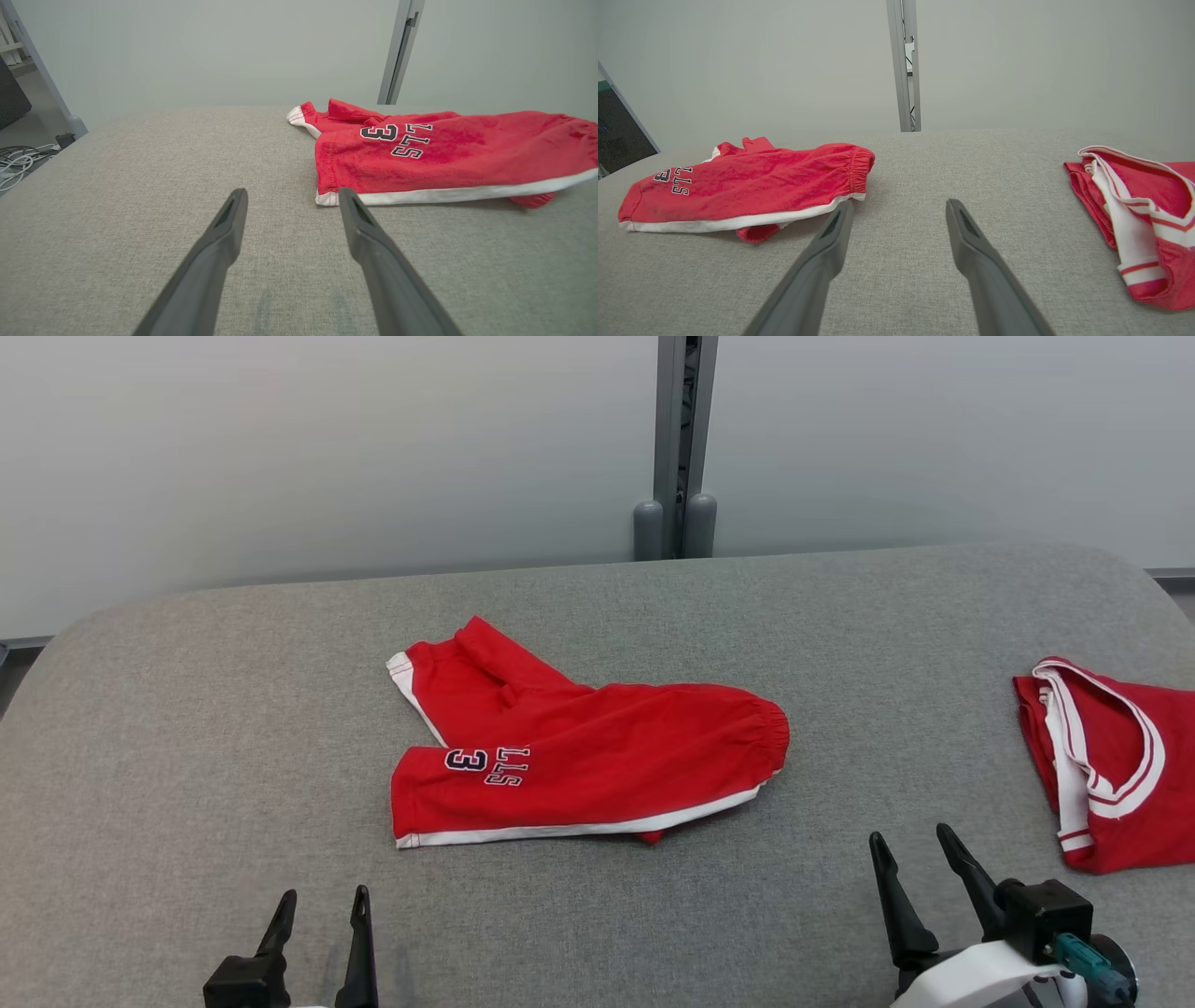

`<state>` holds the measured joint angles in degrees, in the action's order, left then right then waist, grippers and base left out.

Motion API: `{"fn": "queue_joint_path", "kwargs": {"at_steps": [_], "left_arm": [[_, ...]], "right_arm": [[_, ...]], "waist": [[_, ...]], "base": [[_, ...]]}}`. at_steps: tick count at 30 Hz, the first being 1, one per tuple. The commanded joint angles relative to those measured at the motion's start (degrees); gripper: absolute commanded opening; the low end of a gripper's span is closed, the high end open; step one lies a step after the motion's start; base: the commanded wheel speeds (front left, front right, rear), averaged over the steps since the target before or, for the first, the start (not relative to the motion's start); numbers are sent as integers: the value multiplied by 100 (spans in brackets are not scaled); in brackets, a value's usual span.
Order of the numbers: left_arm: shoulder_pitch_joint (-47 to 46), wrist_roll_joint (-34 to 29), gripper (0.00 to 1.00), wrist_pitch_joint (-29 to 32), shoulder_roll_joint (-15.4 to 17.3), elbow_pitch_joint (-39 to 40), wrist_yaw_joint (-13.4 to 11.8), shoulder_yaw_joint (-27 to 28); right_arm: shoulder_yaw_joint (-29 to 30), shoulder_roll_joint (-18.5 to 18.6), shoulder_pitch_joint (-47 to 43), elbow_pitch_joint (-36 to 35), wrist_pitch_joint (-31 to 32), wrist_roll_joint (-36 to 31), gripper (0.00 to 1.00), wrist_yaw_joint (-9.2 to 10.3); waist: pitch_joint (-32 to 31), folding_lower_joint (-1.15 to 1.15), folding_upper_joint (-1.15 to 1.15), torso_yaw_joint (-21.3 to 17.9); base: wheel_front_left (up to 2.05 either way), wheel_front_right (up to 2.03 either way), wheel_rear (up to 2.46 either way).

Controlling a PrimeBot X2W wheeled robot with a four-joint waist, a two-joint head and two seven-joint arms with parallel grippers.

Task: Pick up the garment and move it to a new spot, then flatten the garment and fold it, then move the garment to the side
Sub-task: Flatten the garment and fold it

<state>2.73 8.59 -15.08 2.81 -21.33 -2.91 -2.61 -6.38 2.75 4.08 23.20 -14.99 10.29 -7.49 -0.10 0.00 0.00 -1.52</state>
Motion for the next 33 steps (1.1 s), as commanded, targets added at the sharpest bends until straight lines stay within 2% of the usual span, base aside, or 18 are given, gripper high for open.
{"fn": "queue_joint_path", "kwargs": {"at_steps": [1, 12, 24, 33], "left_arm": [[-66, 41, 100, -9, 21, -16, 10, -18], [-722, 469, 100, -9, 22, -322, 250, -179], [-1305, 801, 100, -8, 22, -866, 745, -168], [-1352, 859, 100, -8, 22, -865, 834, -73]], "right_arm": [[-23, 36, -8, -19, -27, 8, 100, 0], [-161, 35, 434, -72, -27, -43, 100, 0], [-269, 36, 820, -123, -27, 10, 100, 0], [-270, 35, 890, -110, -27, 17, 100, 0]], "waist": [[47, 0, 0, 11], [727, 0, 0, -31], [1282, 0, 0, -194], [1400, 0, 0, -298]], "base": [[0, 0, 0], [0, 0, 0], [0, 0, 0], [0, 0, 0]]}}
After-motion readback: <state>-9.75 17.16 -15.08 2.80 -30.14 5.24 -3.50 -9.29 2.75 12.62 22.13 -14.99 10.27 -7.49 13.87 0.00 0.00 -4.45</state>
